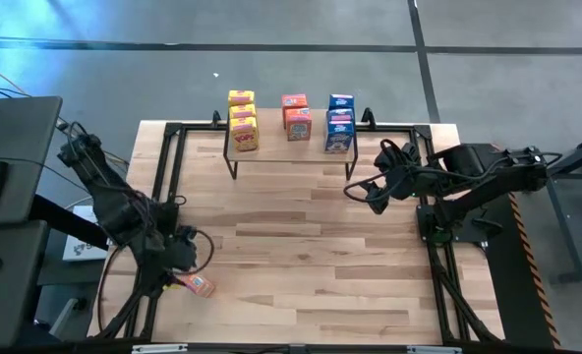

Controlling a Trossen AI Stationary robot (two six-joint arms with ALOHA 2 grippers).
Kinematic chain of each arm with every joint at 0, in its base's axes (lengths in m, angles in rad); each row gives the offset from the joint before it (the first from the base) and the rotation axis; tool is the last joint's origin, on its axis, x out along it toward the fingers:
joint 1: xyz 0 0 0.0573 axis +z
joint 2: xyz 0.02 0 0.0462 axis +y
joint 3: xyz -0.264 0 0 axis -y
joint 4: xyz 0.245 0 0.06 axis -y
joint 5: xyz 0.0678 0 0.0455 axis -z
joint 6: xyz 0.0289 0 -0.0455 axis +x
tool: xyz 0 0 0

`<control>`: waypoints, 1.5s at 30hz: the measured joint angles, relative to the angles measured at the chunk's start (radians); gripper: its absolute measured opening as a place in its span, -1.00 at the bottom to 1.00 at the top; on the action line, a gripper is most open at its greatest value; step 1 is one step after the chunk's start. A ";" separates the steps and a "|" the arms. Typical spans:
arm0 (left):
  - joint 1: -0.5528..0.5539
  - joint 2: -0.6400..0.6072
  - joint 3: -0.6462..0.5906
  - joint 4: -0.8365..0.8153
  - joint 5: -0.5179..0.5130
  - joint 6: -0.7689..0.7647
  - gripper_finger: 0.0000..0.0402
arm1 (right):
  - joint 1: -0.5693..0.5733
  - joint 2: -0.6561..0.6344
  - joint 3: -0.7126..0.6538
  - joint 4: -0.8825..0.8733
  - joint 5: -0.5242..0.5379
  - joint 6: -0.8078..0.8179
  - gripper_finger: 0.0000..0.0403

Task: Stack cereal on shelf
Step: Put the orange cereal box aligned with the other orange cereal box on the shelf

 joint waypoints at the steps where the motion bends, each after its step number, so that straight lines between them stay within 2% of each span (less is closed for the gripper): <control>1: -0.010 0.013 0.000 0.000 0.000 -0.004 0.19 | 0.000 0.000 0.000 0.004 0.000 0.000 0.57; 13: -0.088 0.136 0.000 0.000 -0.016 -0.073 0.19 | 0.000 0.000 0.000 0.027 -0.019 0.000 0.57; 21: -0.093 0.202 0.000 -0.034 -0.047 -0.077 0.19 | 0.000 0.000 0.000 0.058 -0.024 -0.003 0.57; 45: -0.094 0.349 0.000 -0.074 -0.047 -0.089 0.19 | 0.000 0.000 0.000 0.058 -0.028 -0.011 0.57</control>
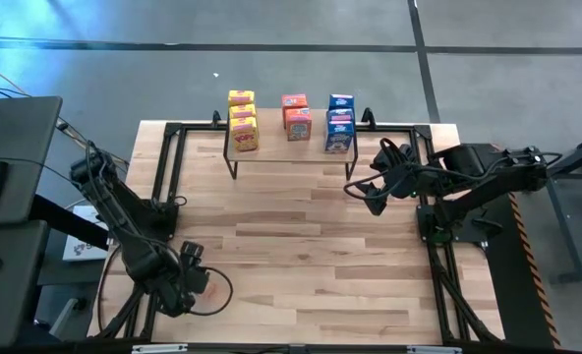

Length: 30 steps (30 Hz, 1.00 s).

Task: Stack cereal on shelf
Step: Put the orange cereal box aligned with the other orange cereal box on the shelf

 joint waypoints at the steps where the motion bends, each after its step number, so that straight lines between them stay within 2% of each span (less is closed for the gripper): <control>1: 0.000 0.006 0.000 -0.001 -0.001 -0.003 0.19 | 0.000 0.000 0.000 0.000 -0.001 0.000 0.57; 12: 0.003 0.039 0.000 -0.001 -0.020 -0.008 0.18 | 0.000 0.000 0.000 0.000 -0.007 0.000 0.57; 22: 0.003 0.039 0.000 -0.001 -0.021 -0.008 -0.10 | 0.000 0.000 0.000 0.000 -0.011 -0.009 0.57; 30: 0.031 0.039 0.000 0.001 -0.008 -0.033 -0.22 | 0.000 0.000 0.000 0.000 -0.022 -0.008 0.57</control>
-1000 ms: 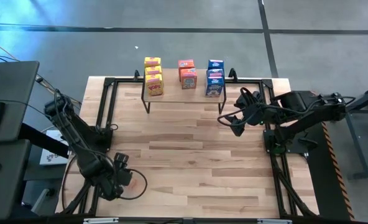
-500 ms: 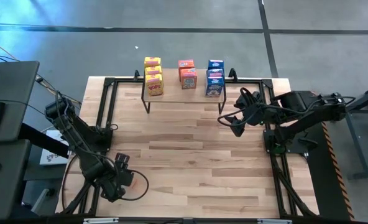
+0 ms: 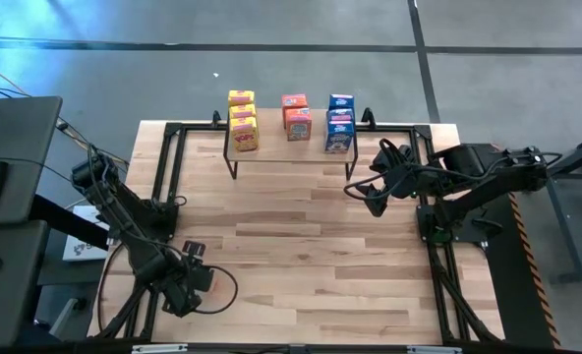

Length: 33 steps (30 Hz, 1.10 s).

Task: Stack cereal on shelf
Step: Put the orange cereal box aligned with the other orange cereal box on the shelf

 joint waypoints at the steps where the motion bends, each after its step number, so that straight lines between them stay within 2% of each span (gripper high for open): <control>1: 0.009 0.000 0.000 0.000 0.000 0.000 -0.23 | 0.000 0.000 0.000 0.000 -0.001 0.000 0.57; 7: 0.093 0.000 0.023 0.000 0.002 0.055 -0.26 | 0.000 0.007 0.000 0.000 -0.004 0.000 0.57; 15: 0.242 -0.001 0.139 -0.001 -0.051 0.258 -0.29 | 0.000 0.028 0.000 0.009 -0.014 -0.015 0.57; 26: 0.529 -0.001 0.318 -0.001 -0.132 0.588 -0.29 | 0.000 0.087 0.000 0.018 -0.015 -0.041 0.57; 33: 0.729 -0.001 0.416 0.008 -0.181 0.780 -0.29 | 0.000 0.135 0.000 0.019 0.035 -0.045 0.57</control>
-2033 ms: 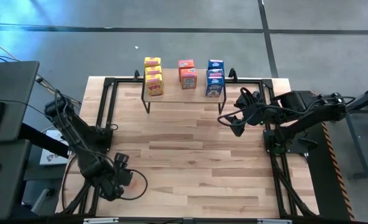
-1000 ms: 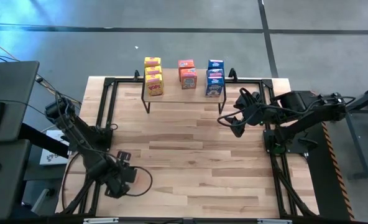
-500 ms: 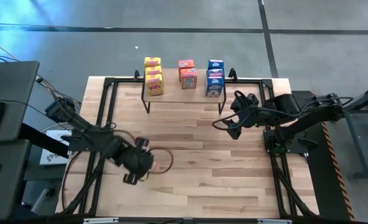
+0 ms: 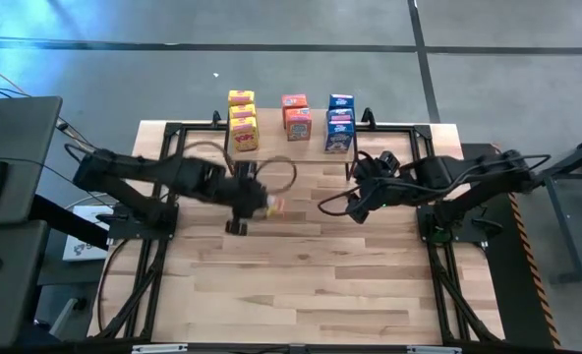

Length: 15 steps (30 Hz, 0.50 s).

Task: Stack cereal on shelf
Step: Put the orange cereal box aligned with the other orange cereal box on the shelf

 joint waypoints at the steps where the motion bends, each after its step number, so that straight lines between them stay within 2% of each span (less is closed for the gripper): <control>1: 0.028 0.000 0.010 0.002 -0.007 0.023 -0.29 | 0.000 0.006 0.000 0.001 0.010 0.000 0.57; 9: 0.234 0.000 0.057 0.063 -0.011 0.168 -0.29 | 0.000 0.018 0.000 0.006 0.037 0.033 0.57; 15: 0.319 0.000 0.074 0.107 0.018 0.219 -0.29 | 0.000 0.018 0.000 0.011 0.033 0.035 0.57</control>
